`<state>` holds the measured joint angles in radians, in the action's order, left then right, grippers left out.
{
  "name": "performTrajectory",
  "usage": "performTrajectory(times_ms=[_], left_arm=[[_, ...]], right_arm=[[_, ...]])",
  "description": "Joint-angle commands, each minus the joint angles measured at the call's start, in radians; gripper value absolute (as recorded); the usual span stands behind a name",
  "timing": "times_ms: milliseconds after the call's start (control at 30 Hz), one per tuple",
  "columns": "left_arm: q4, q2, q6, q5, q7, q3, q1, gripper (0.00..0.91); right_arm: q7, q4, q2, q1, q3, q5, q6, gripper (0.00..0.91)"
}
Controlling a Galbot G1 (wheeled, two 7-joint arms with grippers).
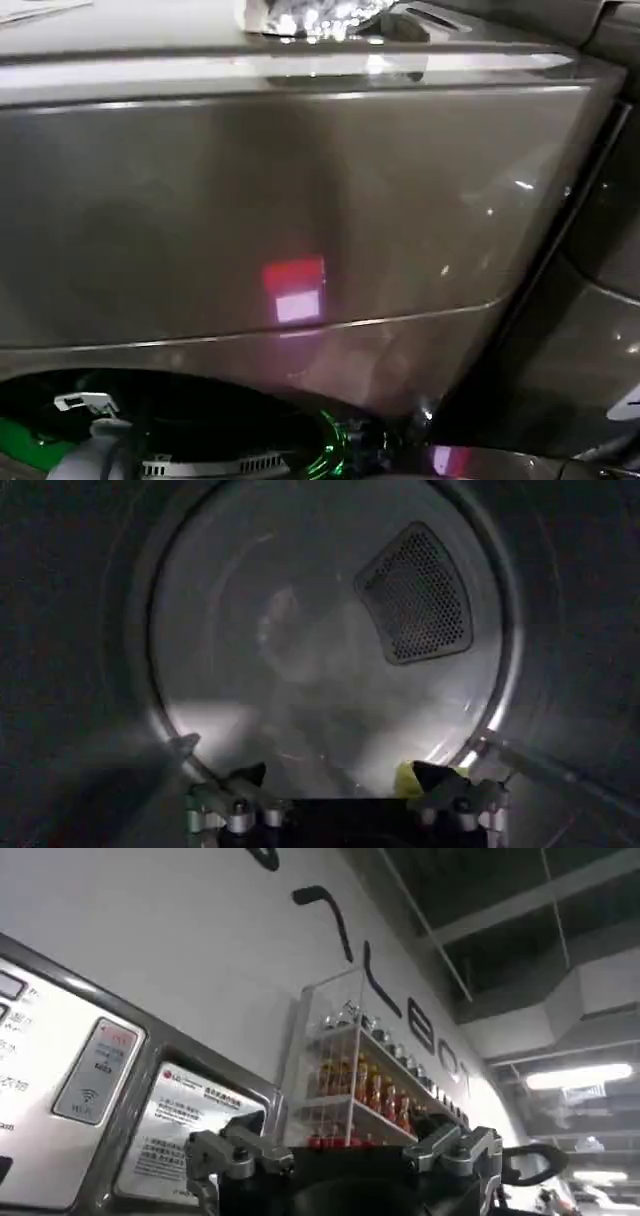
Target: Grasp the clothes from the dryer.
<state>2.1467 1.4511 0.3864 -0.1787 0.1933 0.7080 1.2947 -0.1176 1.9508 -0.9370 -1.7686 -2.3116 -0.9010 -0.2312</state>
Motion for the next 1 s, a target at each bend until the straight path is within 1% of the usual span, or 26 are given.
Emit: performTrajectory(times_ms=[33,200,333,433,533,567,600,700,767,900,967,1000], left_arm=[[-0.175,-0.031,-0.030,-0.025,-0.019,-0.039,-0.186,0.907],[-0.347,-0.057,-0.047,-0.035,-0.032,-0.086,-0.333,0.907],[-0.448,-0.056,-0.059,-0.030,-0.045,-0.123,-0.434,0.907],[-0.531,-0.049,-0.073,-0.027,-0.057,-0.140,-0.514,0.907],[-0.614,-0.049,-0.078,-0.022,-0.065,-0.159,-0.584,0.907],[-0.651,-0.052,-0.083,-0.016,-0.067,-0.173,-0.601,0.907],[-0.671,-0.052,-0.086,-0.016,-0.069,-0.178,-0.622,0.907],[-0.762,-0.053,-0.093,-0.010,-0.077,-0.199,-0.674,0.907],[-0.795,-0.052,-0.094,-0.009,-0.079,-0.210,-0.696,0.907],[-0.870,-0.057,-0.096,-0.004,-0.072,-0.251,-0.758,0.907],[-0.904,-0.066,-0.084,0.003,-0.036,-0.277,-0.791,0.907],[-0.919,-0.074,-0.060,0.008,0.020,-0.291,-0.808,0.907]], right_arm=[[0.004,0.002,-0.001,-0.021,-0.027,-0.001,-0.009,0.907],[0.008,0.002,-0.003,-0.032,-0.046,0.001,-0.026,0.907],[0.003,0.004,-0.006,-0.039,-0.063,0.016,-0.043,0.907],[0.004,0.006,-0.007,-0.046,-0.079,0.018,-0.079,0.907],[-0.002,0.026,-0.012,-0.052,-0.096,-0.001,-0.134,0.907],[0.003,0.029,-0.009,-0.051,-0.098,-0.002,-0.158,0.907],[0.005,0.029,-0.008,-0.051,-0.098,-0.001,-0.165,0.907],[0.017,0.024,-0.004,-0.055,-0.104,0.006,-0.162,0.907],[0.010,0.019,-0.002,-0.055,-0.104,0.016,-0.136,0.907],[0.005,0.014,0.000,-0.051,-0.100,0.018,-0.136,0.907],[0.001,0.011,-0.001,-0.050,-0.097,0.020,-0.136,0.907],[0.000,0.010,-0.002,-0.050,-0.096,0.022,-0.136,0.907]])
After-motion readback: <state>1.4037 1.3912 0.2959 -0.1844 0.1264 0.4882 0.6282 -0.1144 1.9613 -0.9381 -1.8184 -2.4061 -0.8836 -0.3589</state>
